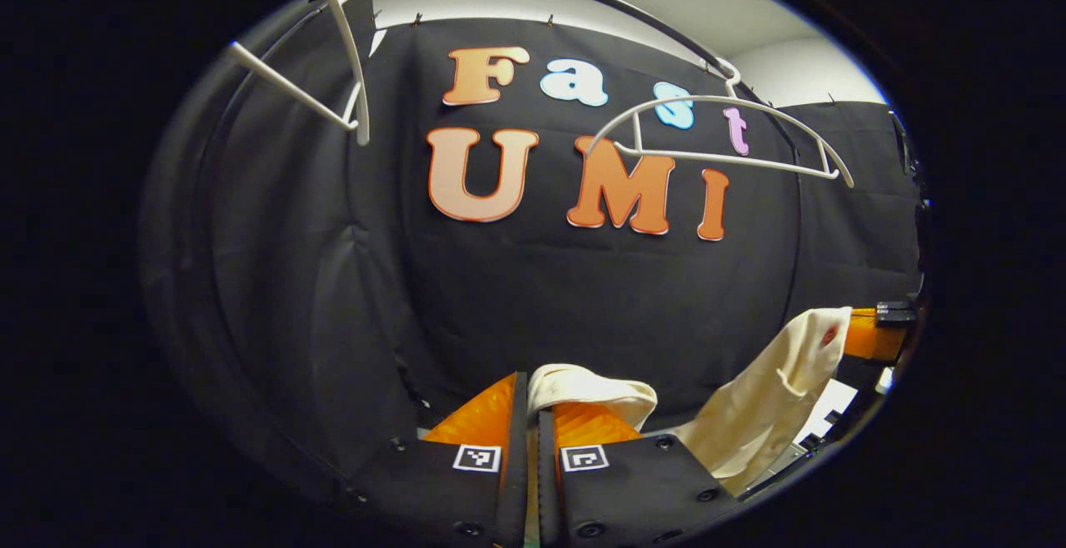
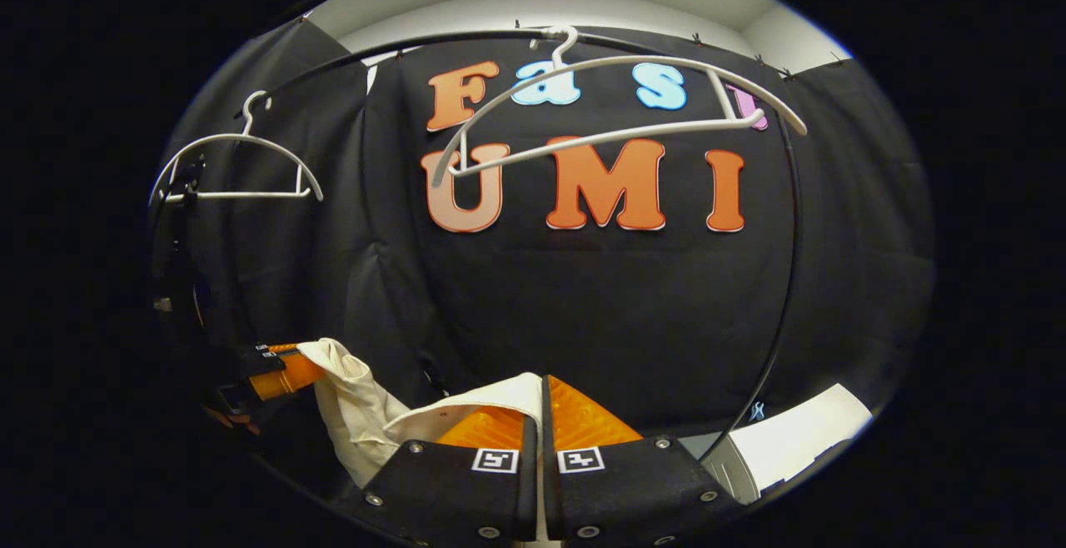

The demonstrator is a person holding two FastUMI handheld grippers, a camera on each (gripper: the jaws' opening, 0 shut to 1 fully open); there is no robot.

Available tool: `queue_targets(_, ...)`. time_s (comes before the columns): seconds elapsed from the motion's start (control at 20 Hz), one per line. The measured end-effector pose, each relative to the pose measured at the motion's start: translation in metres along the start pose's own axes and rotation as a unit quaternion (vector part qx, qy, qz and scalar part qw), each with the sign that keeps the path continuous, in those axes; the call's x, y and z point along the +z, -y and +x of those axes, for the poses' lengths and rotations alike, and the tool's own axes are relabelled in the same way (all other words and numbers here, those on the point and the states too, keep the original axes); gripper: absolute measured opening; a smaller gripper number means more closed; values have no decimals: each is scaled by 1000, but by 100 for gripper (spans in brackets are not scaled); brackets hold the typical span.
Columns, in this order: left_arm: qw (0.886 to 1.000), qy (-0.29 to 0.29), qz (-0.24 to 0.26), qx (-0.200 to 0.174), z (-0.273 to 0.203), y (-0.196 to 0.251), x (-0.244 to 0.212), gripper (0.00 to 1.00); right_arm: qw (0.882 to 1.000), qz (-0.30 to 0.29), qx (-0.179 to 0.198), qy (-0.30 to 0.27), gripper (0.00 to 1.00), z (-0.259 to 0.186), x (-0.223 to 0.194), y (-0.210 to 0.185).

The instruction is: Grasp the clothes on the hanger with both hands and then place them into the laundry hamper below.

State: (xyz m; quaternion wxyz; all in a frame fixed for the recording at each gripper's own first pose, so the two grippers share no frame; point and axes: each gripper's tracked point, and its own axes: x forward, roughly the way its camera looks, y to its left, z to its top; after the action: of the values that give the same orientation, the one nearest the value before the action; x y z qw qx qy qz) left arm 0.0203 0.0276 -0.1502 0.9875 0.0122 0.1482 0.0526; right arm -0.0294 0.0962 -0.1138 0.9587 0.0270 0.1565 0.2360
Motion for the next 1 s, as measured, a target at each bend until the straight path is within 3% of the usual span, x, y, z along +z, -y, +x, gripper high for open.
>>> queue_targets(0.35, 995, -86, -13, -43, 3, 37, -56, 13, 991, 62, -19, -117, 3, 12, -83, -11)
queue_targets(1.0, 967, -249, -60, 0, -8, 18, -156, 11, 961, 85, -40, -260, 7, 0, -182, -6)
